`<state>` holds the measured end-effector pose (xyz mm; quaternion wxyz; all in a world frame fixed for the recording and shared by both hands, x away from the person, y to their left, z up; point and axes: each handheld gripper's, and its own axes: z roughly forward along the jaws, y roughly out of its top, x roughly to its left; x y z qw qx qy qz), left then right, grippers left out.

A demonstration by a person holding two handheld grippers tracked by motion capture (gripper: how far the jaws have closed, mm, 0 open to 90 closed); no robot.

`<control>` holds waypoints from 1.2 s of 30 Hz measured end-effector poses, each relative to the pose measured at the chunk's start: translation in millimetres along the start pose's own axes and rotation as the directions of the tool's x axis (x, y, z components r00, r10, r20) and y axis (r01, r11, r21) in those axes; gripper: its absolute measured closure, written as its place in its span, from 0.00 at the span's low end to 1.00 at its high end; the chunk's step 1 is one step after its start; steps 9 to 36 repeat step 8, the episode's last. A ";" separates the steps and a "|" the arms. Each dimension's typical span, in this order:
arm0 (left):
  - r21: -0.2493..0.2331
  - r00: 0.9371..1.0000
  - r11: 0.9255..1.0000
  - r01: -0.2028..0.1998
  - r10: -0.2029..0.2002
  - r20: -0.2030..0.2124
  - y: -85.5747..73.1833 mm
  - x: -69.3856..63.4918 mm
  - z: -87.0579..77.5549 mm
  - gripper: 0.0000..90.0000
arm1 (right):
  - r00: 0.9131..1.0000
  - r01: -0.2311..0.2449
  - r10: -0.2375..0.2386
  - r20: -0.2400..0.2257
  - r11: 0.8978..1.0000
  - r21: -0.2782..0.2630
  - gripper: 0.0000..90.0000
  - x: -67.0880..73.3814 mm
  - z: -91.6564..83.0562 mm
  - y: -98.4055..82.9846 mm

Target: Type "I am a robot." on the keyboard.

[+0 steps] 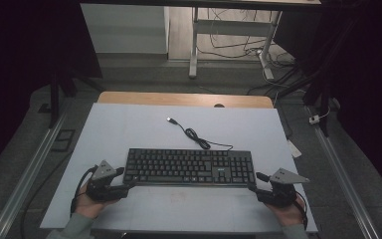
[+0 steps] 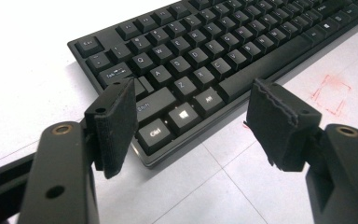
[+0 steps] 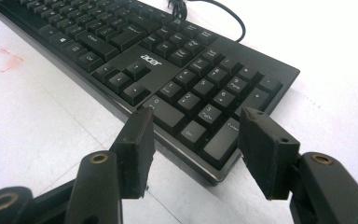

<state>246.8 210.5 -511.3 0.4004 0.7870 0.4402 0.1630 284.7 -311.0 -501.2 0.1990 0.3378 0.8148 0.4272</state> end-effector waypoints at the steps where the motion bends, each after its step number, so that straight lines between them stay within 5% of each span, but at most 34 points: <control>1: 0.001 1.000 1.000 -0.002 0.002 0.000 0.1 -0.1 0.0 0.37 | 1.000 0.001 -0.001 0.001 1.000 0.001 0.51 0.1 -0.1 0.3; 36: 0.006 1.000 1.000 -0.013 0.013 -0.002 1.0 -0.6 0.5 0.37 | 1.000 0.006 -0.006 0.002 1.000 -0.015 0.50 0.3 -2.1 2.1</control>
